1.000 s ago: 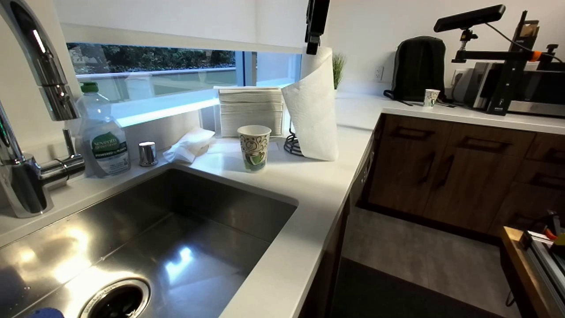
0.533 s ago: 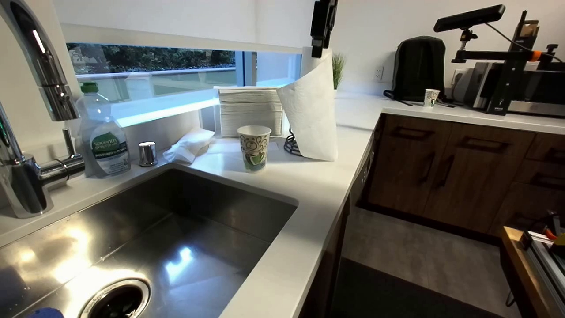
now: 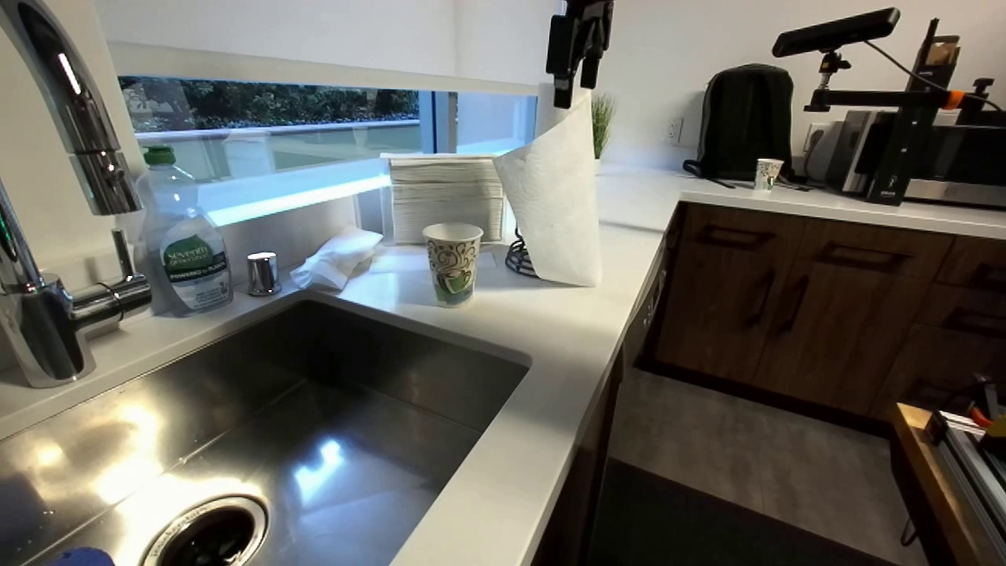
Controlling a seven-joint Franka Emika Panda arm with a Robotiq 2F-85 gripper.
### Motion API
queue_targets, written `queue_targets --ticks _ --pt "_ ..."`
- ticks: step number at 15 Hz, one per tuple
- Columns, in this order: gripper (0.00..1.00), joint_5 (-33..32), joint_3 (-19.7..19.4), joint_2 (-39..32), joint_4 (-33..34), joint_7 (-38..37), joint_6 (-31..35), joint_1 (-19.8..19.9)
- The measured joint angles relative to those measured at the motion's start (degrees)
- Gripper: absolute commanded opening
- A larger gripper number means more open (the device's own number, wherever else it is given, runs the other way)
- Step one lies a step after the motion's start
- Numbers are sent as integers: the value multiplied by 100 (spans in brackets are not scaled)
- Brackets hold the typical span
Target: Pull out one paper towel from the roll
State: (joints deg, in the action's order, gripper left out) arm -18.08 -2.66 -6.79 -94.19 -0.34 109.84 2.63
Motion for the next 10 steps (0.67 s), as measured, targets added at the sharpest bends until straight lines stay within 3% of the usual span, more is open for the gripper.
queue_targets --ticks 5,10 --pt "100 -149 -67 -66 149 -1275 -858 -7" --pt "100 515 -125 -72 525 -2114 -1916 10"
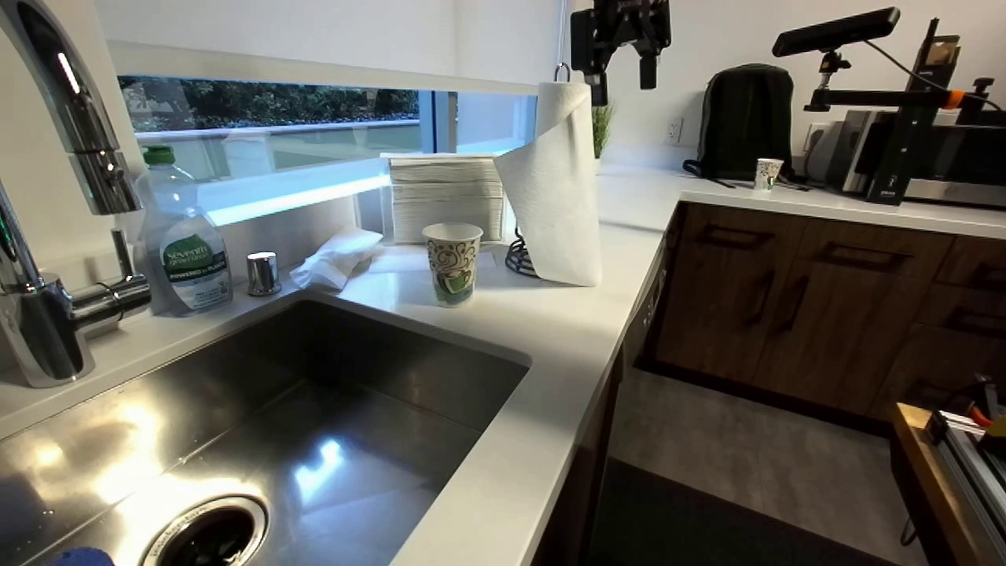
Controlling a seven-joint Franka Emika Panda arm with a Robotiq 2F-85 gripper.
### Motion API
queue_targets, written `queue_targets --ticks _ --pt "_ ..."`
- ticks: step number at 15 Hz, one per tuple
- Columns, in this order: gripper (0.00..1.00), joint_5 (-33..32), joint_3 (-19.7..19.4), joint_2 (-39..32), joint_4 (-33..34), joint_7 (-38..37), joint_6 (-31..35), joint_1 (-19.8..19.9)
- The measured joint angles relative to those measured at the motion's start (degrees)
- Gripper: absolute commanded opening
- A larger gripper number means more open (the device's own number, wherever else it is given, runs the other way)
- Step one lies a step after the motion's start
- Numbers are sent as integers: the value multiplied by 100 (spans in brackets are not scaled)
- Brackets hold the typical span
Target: Pull out one paper towel from the roll
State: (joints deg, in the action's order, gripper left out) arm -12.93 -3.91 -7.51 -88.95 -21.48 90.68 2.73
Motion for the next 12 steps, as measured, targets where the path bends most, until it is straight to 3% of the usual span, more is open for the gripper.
queue_targets --ticks 2,8,12 --pt "100 324 -55 -28 96 -373 -79 14" --pt "100 329 -63 -36 115 -393 -79 7" --pt "100 1052 -84 -219 305 -993 -123 22"
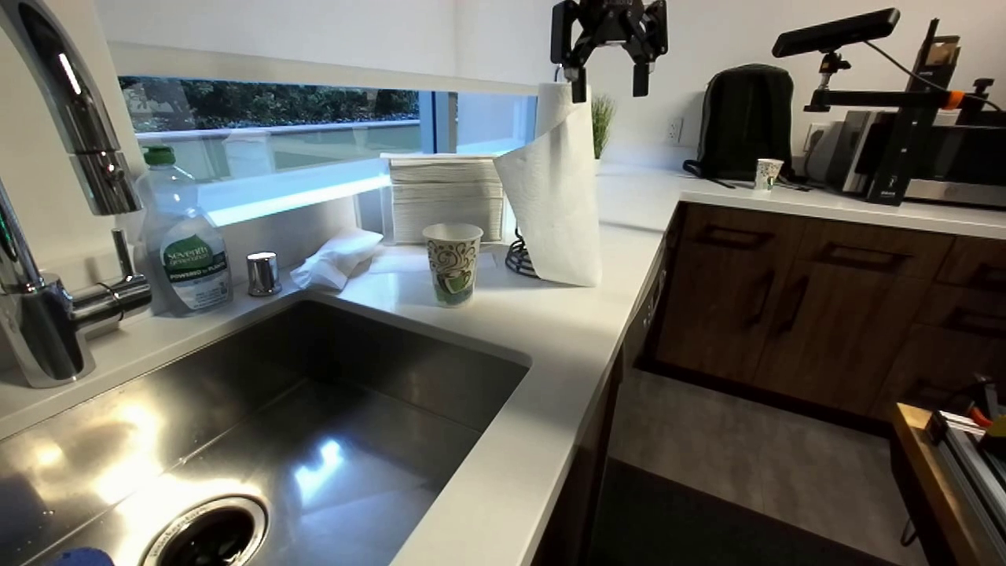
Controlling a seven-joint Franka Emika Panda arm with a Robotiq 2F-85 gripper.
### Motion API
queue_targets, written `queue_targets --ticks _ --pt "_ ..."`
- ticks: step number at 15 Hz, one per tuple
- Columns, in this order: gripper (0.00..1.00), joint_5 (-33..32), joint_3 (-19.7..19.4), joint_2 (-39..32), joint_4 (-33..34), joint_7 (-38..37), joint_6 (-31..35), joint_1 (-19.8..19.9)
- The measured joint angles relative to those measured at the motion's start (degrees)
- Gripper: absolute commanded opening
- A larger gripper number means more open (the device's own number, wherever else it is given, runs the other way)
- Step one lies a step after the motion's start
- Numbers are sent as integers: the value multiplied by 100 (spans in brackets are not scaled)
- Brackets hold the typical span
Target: Pull out one paper towel from the roll
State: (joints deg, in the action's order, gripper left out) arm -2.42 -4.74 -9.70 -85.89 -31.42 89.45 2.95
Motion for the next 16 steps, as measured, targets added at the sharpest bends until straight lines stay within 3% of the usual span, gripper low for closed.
queue_targets --ticks 9,16 --pt "100 1103 -288 -548 561 -1646 401 220" --pt "100 1136 -395 -778 582 -3244 1854 274"
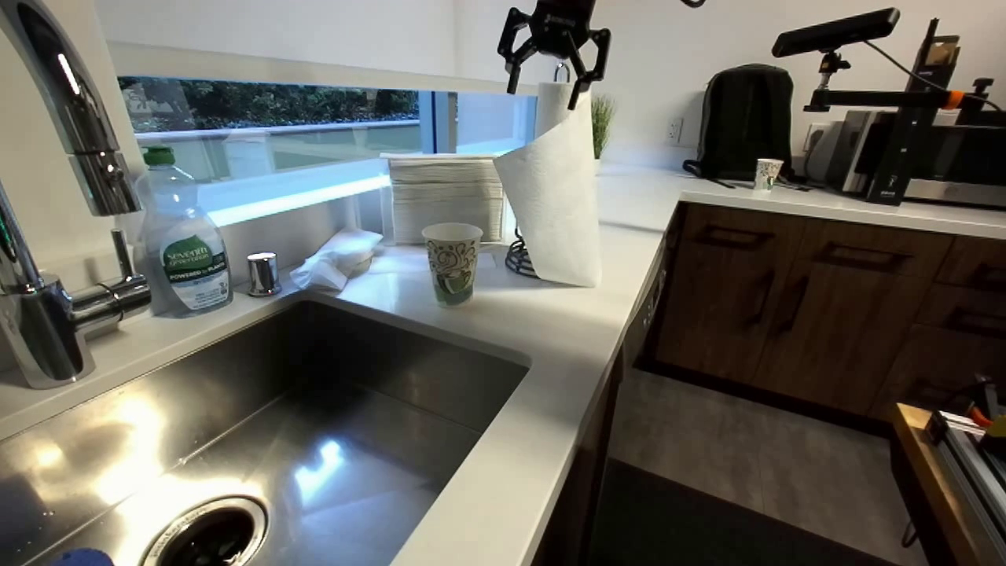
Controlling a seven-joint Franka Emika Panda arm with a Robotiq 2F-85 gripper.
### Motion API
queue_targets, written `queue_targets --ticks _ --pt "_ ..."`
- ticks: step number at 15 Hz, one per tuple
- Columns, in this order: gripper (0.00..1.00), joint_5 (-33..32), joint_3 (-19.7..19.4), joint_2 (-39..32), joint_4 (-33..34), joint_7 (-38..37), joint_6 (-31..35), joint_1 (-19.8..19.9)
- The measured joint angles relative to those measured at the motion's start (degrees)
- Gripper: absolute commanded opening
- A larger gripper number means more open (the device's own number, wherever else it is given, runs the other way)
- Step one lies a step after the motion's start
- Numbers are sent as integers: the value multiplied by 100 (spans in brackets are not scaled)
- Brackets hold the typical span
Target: Pull out one paper towel from the roll
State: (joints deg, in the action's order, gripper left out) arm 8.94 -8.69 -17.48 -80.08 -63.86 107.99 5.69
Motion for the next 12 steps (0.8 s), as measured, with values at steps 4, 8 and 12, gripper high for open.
queue_targets --ticks 4,8,12 --pt "100 -333 -40 -59 -24 -844 382 -61" --pt "100 -1036 -75 66 -29 -1217 94 -136" --pt "100 -1561 -77 146 -26 -1345 -559 -211"
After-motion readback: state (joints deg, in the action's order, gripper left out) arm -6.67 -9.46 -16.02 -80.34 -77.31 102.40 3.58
